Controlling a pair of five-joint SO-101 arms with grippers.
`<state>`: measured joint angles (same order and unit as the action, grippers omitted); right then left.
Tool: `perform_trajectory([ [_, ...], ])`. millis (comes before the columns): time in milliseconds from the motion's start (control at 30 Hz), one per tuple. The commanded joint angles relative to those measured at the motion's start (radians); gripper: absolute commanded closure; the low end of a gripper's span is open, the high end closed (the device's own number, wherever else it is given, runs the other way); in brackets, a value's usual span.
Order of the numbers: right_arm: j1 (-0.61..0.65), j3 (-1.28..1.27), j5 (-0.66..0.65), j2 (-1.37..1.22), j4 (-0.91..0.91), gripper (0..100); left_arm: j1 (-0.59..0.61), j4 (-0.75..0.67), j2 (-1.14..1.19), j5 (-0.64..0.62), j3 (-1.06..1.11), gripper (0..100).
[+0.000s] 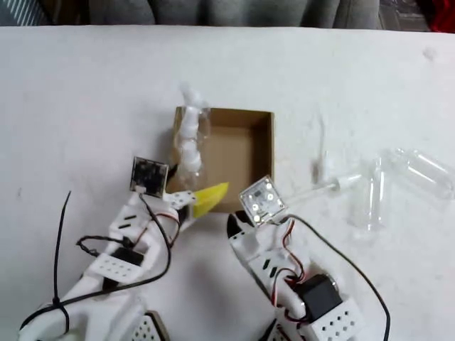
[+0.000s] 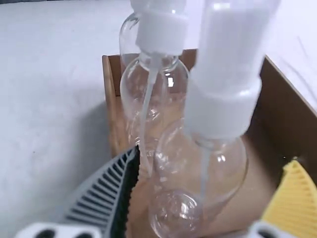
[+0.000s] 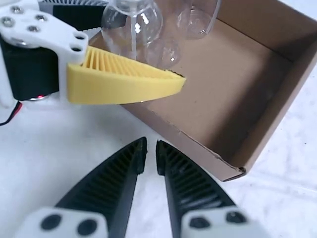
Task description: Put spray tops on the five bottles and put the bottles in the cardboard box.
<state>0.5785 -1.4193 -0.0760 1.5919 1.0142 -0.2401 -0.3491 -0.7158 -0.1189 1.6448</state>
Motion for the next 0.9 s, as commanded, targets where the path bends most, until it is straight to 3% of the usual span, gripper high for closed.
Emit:
perform_trajectory([
  [0, -0.008, 0.009, -0.012, -0.001, -0.015, 98.2, -0.002, 0.005, -0.008, -0.008, -0.006, 60],
  [267, -0.01, 0.009, -0.012, -0.001, -0.015, 98.2, -0.001, 0.008, -0.035, -0.008, -0.009, 60],
  [333, -0.012, 0.009, -0.012, -0.001, -0.015, 98.2, -0.001, 0.064, -0.09, -0.008, -0.009, 60],
  [867, -0.012, 0.009, -0.008, -0.001, -0.015, 98.2, -0.002, 1.014, -0.972, -0.006, -0.003, 61],
])
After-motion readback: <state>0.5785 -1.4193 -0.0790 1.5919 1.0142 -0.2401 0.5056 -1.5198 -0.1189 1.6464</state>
